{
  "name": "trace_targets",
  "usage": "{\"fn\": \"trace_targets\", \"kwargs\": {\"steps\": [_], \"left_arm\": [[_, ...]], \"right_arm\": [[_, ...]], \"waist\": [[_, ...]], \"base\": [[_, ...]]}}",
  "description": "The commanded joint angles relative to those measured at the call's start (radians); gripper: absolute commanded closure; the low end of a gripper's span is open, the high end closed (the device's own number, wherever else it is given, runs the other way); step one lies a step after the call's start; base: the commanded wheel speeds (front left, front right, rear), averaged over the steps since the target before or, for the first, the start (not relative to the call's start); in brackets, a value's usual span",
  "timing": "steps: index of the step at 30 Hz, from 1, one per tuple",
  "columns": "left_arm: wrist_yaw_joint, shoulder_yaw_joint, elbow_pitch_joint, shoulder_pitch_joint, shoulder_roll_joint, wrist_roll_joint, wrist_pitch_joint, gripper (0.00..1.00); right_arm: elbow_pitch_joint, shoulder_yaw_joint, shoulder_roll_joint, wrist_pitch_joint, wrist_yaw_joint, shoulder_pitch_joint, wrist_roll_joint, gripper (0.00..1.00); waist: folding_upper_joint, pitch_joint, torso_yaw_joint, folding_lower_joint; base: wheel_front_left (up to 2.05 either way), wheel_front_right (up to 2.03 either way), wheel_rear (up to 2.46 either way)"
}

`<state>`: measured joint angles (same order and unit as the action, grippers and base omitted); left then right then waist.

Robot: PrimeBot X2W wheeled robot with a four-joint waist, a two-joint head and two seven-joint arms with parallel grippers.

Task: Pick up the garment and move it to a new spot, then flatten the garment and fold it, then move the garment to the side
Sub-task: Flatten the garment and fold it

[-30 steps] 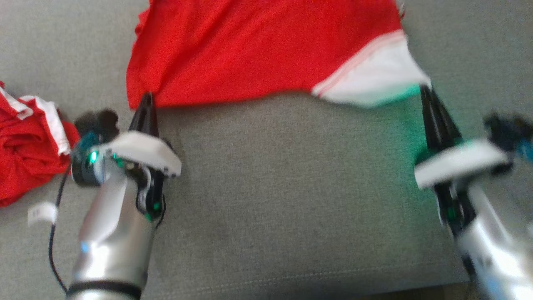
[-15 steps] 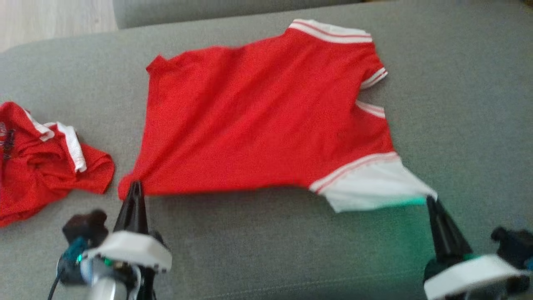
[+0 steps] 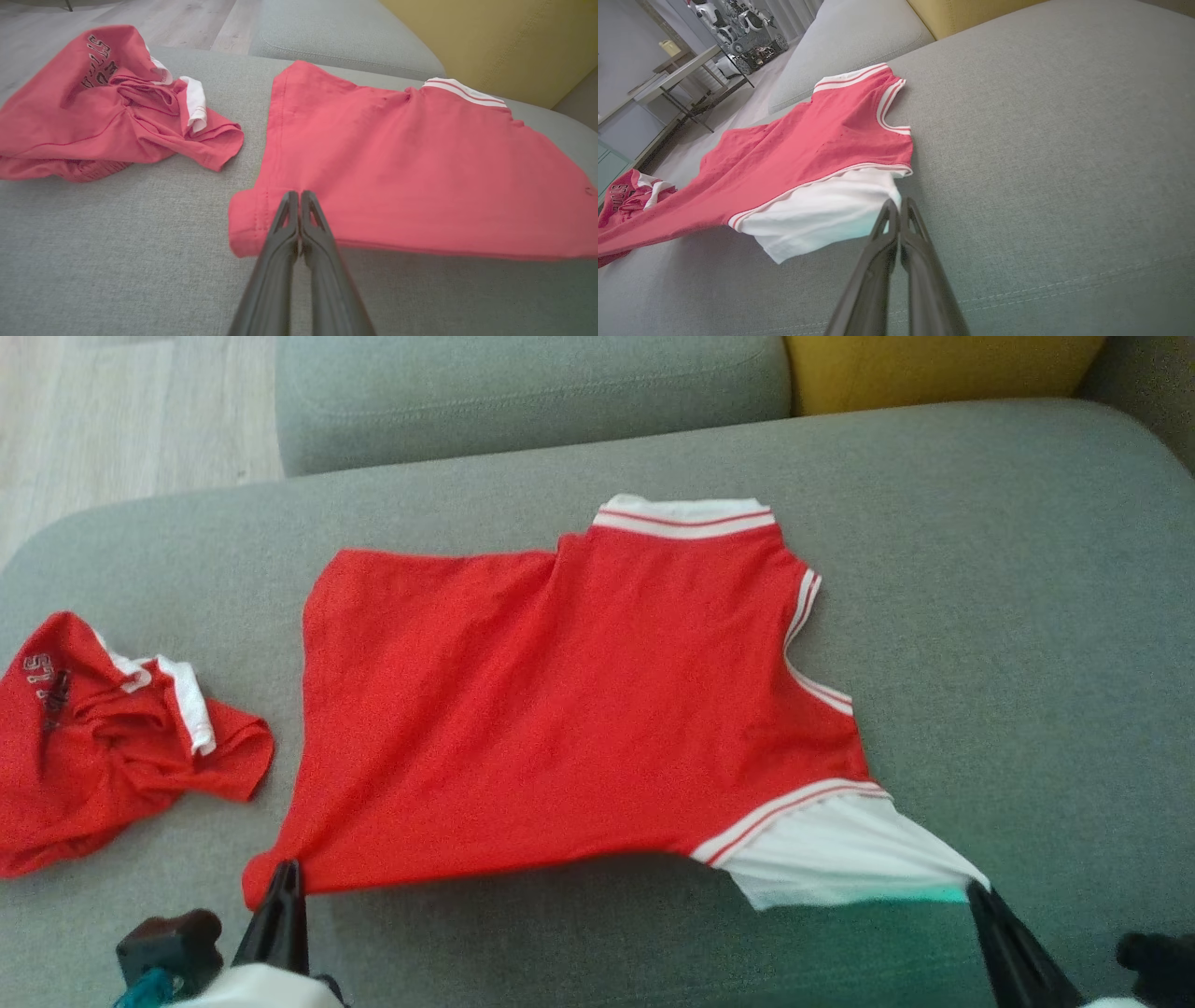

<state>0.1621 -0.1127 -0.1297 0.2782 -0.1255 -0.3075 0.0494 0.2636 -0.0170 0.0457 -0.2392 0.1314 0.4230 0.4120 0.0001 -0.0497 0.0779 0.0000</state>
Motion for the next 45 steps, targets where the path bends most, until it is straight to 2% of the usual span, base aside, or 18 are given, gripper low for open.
{"fn": "trace_targets", "kwargs": {"steps": [1,9,14,17,23,31,34,45], "left_arm": [[0.012,0.043,-0.049,-0.019,-0.012,0.012,0.006,1.0],[0.035,0.041,-0.118,0.015,-0.03,0.028,0.054,1.0],[0.023,0.025,-0.129,-0.024,-0.053,0.04,0.088,1.0],[0.002,0.008,-0.112,-0.082,-0.072,0.042,0.125,1.0],[-0.045,-0.018,-0.031,-0.237,-0.089,0.024,0.183,1.0],[-0.114,-0.013,0.179,-0.42,-0.101,-0.034,0.184,1.0],[-0.122,-0.014,0.221,-0.458,-0.1,-0.039,0.18,1.0],[-0.152,-0.017,0.392,-0.544,-0.085,-0.08,0.167,1.0]], "right_arm": [[0.053,0.0,0.012,-0.009,-0.001,-0.008,-0.013,1.0],[0.131,-0.036,0.005,-0.077,-0.001,0.036,-0.02,1.0],[0.12,-0.042,0.005,-0.08,-0.001,-0.007,-0.009,1.0],[0.081,-0.04,0.005,-0.082,-0.001,-0.073,-0.018,1.0],[-0.047,-0.01,0.032,-0.083,-0.001,-0.247,-0.015,1.0],[-0.299,0.028,0.067,-0.023,-0.001,-0.512,0.03,1.0],[-0.372,0.044,0.076,-0.003,-0.001,-0.574,0.038,1.0],[-0.665,0.203,0.134,0.122,-0.001,-0.78,0.098,1.0]], "waist": [[-0.0001,0.009,0.004,0.0],[-0.0001,0.017,0.012,0.0],[-0.0001,-0.016,0.009,0.0],[-0.0001,-0.041,0.003,0.0],[-0.0001,-0.088,-0.004,0.0],[-0.0001,-0.157,0.003,0.0],[-0.0001,-0.171,0.004,0.0],[-0.0001,-0.227,-0.01,0.0]], "base": [[0.0,0.0,0.0],[0.0,0.0,0.0],[0.0,0.0,0.0],[0.0,0.0,0.0],[0.0,0.0,0.0],[0.0,0.0,0.0],[0.0,0.0,0.0],[0.0,0.0,0.0]]}}
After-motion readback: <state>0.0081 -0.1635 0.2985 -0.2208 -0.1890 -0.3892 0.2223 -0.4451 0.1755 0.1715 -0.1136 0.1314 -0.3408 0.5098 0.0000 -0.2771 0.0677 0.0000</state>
